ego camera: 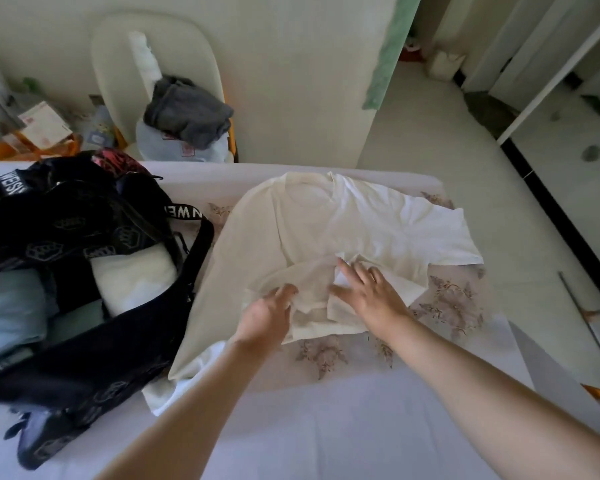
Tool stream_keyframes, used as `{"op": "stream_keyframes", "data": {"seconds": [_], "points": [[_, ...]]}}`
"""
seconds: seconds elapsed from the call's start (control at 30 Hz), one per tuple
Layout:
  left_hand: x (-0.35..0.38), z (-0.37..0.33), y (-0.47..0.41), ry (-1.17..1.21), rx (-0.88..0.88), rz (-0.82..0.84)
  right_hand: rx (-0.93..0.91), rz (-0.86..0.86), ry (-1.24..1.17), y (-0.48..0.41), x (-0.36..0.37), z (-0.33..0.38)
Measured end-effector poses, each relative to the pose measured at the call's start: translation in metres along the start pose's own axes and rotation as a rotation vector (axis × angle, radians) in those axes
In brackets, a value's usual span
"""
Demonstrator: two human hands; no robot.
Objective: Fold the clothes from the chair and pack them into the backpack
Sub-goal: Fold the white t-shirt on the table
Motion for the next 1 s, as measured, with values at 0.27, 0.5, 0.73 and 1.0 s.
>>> {"op": "stream_keyframes", "data": {"seconds": [0.27, 0.5, 0.73, 1.0], "points": [[-0.059, 0.007, 0.021, 0.328, -0.144, -0.09, 0.089, -0.299, -0.541, 0.004, -0.047, -0.021], [-0.103, -0.011, 0.08, 0.681, -0.3, -0.081, 0.36, -0.16, -0.727, 0.087, -0.07, -0.044], [-0.023, -0.022, 0.191, 0.617, -0.518, 0.957, 0.422, 0.735, -0.245, 0.19, -0.005, -0.026], [-0.029, 0.008, 0.157, -0.052, -0.262, 0.256, 0.298, 0.366, -0.718, 0.137, -0.022, 0.07]]}}
Point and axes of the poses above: each hand's wrist, its own y-axis away from the middle knuckle, its own x-axis out of the palm, z = x × y, the point moved 7 cm from there along -y, towards the middle knuckle, and after that the axes turned 5 degrees about z, right-handed, at the moved point
